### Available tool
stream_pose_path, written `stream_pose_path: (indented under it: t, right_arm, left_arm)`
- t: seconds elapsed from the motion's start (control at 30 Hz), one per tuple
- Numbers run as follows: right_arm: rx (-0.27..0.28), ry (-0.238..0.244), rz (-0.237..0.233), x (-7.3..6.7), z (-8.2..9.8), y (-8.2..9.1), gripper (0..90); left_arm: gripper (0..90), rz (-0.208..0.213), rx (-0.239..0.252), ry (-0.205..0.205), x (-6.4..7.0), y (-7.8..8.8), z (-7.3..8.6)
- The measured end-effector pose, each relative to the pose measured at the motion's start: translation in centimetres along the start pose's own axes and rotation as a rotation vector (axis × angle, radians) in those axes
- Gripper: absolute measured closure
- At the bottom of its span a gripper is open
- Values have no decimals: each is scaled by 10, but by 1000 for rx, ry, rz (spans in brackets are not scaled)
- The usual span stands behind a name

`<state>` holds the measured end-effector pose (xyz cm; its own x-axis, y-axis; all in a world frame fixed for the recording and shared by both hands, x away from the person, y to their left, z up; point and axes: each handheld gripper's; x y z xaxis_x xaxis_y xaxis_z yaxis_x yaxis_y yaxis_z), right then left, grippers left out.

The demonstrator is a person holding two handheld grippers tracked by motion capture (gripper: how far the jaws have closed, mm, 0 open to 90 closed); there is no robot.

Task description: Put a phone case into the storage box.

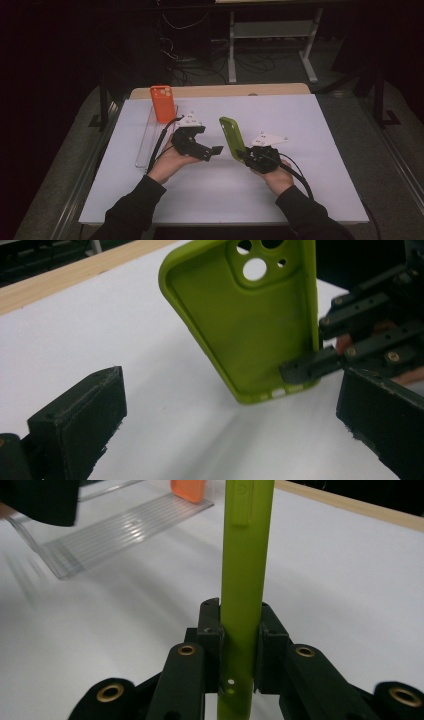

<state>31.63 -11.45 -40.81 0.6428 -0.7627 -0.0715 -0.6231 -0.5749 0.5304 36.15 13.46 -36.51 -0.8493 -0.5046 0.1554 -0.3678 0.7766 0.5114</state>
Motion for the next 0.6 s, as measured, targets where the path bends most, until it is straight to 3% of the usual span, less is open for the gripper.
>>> stream_pose_path:
  t: [0.3,0.6]
  right_arm:
    - [21,-7,-40,-7,-1,-2,761]
    - [25,-8,-71,-16,-3,-4,761]
  left_arm:
    - [0,29,70,50,0,-9,-3]
    - [0,32,102,64,-4,-11,-3]
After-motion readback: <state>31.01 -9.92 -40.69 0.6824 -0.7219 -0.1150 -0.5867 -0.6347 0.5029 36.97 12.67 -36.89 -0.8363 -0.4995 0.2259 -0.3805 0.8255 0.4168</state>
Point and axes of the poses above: each handheld gripper's, and its own axes: y roughly backward along the jaws, z roughly out of its underside, x roughly to its right, and after that the axes turned 3 degrees about z, right-handed
